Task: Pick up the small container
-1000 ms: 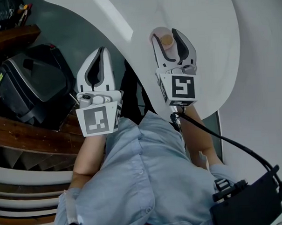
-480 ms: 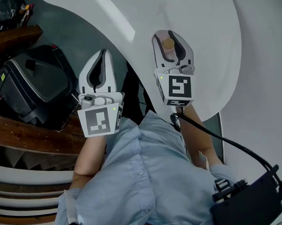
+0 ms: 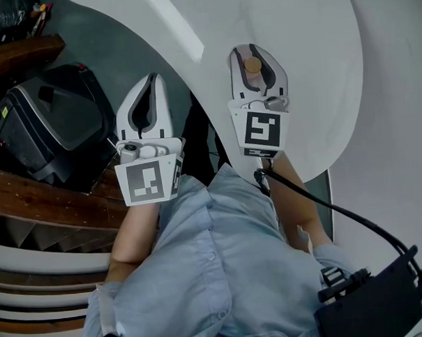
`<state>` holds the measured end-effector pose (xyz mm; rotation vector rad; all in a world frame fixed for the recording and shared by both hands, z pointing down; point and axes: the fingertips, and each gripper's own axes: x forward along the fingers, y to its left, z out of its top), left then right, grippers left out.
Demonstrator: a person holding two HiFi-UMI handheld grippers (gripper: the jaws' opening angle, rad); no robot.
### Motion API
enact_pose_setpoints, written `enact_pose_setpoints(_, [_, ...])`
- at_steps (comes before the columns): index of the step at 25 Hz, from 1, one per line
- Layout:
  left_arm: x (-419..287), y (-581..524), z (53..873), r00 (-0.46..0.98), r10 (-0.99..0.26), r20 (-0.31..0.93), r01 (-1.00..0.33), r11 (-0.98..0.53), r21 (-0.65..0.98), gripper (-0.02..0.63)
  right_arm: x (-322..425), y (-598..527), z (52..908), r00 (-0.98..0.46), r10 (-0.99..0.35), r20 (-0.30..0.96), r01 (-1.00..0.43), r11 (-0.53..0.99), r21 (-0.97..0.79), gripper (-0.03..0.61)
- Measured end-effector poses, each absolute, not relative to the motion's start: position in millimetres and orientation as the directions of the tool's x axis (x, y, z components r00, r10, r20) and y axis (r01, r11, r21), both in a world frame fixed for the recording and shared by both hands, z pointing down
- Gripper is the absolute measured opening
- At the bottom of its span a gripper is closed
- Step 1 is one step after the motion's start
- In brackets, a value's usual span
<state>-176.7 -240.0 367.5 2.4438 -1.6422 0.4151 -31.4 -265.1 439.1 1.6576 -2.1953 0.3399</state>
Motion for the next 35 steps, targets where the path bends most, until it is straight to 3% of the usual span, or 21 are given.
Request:
enact_pose_setpoints(10, [-173,-240,361,0.36,-0.881,0.305,-0.923,-0.384,-0.019,-0.002,-25,-262,441,-0.242,-0.868,0.434,-0.963,0.271,0.006,0.103])
enact_pose_setpoints(19, [-152,-244,353,0.381,-0.886,0.266,-0.913,-0.406,-0.043,-0.002,-17,-268,413,-0.283,-0.887,0.364,-0.958,0.276,-0.073,0.103])
enact_pose_setpoints(35, [-101,-246,264,0.443,-0.893,0.078,-0.895,-0.446,-0.016,-0.002,4,-254,290,-0.295,-0.929,0.223,-0.952,0.307,0.02,0.103])
